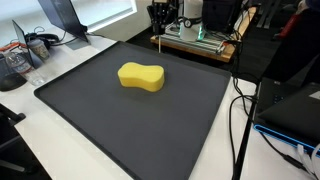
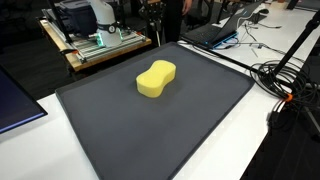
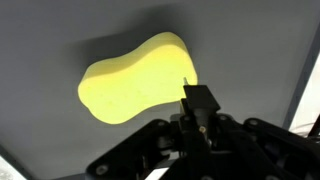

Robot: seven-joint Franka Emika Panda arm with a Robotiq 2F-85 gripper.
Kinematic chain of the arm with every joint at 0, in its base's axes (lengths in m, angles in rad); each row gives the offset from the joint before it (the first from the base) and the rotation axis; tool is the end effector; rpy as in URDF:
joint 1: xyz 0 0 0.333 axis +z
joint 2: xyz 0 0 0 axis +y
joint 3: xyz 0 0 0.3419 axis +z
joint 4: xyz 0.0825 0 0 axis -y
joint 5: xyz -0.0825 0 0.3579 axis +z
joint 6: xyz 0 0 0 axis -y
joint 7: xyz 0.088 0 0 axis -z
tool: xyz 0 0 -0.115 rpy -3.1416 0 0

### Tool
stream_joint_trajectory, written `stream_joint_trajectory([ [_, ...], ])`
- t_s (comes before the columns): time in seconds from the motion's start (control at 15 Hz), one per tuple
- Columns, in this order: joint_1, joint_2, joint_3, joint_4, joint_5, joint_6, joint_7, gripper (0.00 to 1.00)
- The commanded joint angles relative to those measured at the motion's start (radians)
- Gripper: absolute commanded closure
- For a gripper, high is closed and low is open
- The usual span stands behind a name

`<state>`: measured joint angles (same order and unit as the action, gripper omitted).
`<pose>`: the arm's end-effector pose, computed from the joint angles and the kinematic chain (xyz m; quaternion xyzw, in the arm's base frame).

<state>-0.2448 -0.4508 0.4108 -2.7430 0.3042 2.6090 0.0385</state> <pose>0.3660 0.0553 0.4073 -0.9868 0.0612 -0.1483 0.0213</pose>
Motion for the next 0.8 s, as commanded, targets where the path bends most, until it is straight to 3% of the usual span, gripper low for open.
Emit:
stream_joint_trajectory([
  [0.0, -0.03, -0.072, 0.189, -0.002, -0.065, -0.003, 0.123, 0.97],
  [0.07, -0.014, -0.087, 0.216, -0.008, -0.066, -0.035, 0.12, 0.97],
  [0.13, 0.097, -0.013, 0.05, -0.003, -0.138, 0.01, 0.16, 0.88],
  [0.2, -0.001, -0.05, 0.195, 0.0, -0.036, -0.008, 0.101, 0.88],
  [0.27, -0.001, -0.059, 0.215, -0.002, -0.037, -0.013, 0.108, 0.88],
  [0.47, -0.004, -0.066, 0.217, -0.003, -0.039, -0.018, 0.108, 0.88],
  [0.53, -0.006, -0.066, 0.217, -0.003, -0.039, -0.018, 0.108, 0.97],
  [0.6, 0.071, -0.029, 0.137, 0.01, -0.167, -0.019, 0.209, 0.97],
  [0.73, 0.105, -0.009, 0.105, 0.052, -0.218, -0.056, 0.238, 0.97],
])
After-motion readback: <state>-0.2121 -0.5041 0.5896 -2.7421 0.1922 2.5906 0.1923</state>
